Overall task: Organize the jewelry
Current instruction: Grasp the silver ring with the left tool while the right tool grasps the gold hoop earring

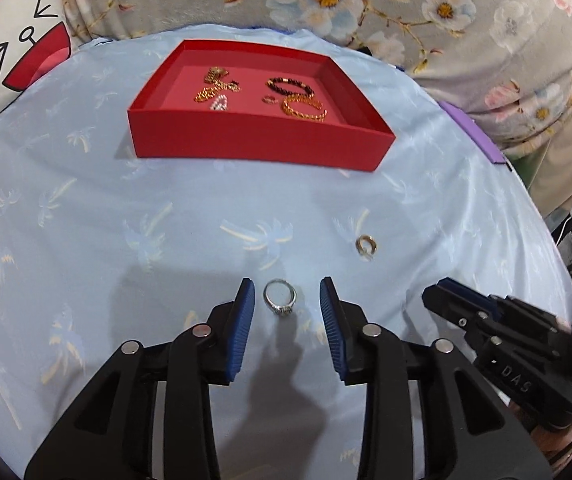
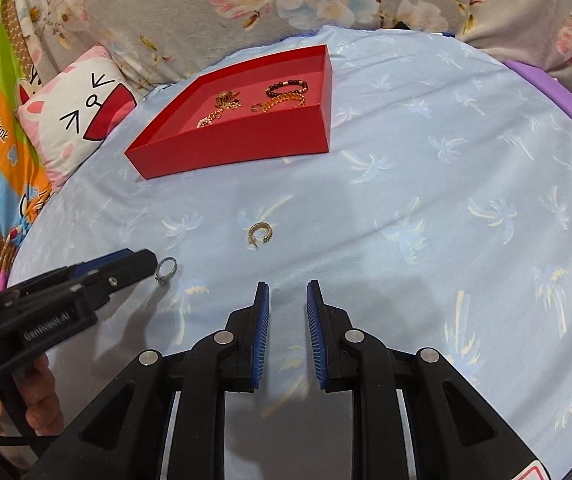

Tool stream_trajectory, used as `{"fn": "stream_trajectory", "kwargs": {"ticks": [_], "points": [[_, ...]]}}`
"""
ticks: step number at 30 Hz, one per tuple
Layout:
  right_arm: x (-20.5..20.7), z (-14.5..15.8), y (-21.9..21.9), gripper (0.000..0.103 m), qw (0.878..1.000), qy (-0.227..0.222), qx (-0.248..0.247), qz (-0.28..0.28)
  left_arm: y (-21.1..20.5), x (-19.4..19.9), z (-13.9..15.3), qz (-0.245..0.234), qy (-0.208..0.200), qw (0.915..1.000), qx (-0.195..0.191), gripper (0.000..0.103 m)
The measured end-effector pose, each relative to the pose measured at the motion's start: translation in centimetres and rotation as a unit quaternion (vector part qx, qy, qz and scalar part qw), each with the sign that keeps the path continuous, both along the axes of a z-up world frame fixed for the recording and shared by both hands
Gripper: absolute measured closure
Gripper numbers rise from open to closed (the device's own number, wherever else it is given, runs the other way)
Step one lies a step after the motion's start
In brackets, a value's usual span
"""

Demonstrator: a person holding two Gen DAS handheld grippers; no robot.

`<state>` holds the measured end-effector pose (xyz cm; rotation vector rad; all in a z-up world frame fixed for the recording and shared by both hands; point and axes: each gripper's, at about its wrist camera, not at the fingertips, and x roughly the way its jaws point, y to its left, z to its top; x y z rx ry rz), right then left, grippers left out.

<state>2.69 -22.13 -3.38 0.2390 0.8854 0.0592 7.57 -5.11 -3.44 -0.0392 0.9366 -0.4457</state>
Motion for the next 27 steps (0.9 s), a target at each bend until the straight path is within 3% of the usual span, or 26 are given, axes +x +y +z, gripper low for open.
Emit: {"fn": "stream_trajectory", "kwargs": {"ticks": [10, 19, 27], "points": [[0.1, -0.3, 0.1, 0.084, 1.000, 0.001, 0.002, 0.004, -1.4, -0.4, -1.6, -0.005, -0.007, 0.9994, 0.034, 0.071], [1.4, -0.4, 0.7, 0.084, 1.000, 0.002, 0.001, 0.011, -0.9, -0.3, -1.6, 0.005, -0.014, 0.9990, 0.042, 0.095], [3.8, -0.1, 1.6, 0.084, 1.000, -0.001, -0.009, 0.021, -0.8, -0.2, -1.6, -0.001, -0.009, 0.9994, 0.033, 0.095]]}}
